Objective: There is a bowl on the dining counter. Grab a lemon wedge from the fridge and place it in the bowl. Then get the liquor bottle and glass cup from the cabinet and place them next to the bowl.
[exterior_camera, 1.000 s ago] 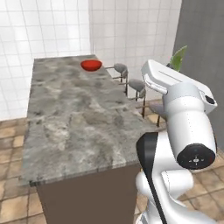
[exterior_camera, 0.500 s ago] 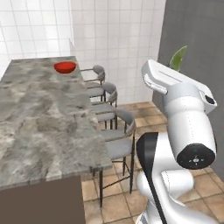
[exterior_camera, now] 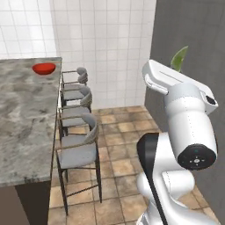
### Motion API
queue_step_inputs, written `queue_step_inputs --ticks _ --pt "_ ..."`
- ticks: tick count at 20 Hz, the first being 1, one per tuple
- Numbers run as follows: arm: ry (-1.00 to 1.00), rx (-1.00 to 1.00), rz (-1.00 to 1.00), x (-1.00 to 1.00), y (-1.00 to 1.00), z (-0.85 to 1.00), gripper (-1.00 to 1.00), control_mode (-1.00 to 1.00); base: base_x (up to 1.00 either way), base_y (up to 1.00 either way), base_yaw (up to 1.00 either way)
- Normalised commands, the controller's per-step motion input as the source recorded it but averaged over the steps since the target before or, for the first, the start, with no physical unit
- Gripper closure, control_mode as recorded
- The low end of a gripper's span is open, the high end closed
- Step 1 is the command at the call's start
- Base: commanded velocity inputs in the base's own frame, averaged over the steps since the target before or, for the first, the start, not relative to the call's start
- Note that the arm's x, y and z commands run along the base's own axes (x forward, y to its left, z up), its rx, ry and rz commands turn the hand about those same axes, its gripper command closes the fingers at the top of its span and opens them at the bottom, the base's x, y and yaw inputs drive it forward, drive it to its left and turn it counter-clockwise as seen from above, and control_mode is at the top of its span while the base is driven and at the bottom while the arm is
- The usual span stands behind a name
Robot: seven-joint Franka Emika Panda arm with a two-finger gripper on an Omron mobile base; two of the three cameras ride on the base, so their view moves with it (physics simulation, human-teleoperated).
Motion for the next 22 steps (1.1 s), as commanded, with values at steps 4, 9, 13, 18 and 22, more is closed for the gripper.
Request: queue_step_inputs --ticks 4,9,13,18,22 --pt "0.0 0.0 0.0 0.0 0.0 0.0 1.0 1.0 0.45 -0.86 0.28" --pt "0.0 0.0 0.0 0.0 0.0 0.0 1.0 1.0 0.63 -0.62 0.38" --pt "0.0 0.0 0.0 0.0 0.0 0.0 1.0 1.0 0.75 -0.42 0.46" --pt "0.0 0.0 0.0 0.0 0.0 0.0 1.0 1.0 0.77 -0.45 0.45" --pt "0.0 0.0 0.0 0.0 0.0 0.0 1.0 1.0 0.75 -0.48 0.45"
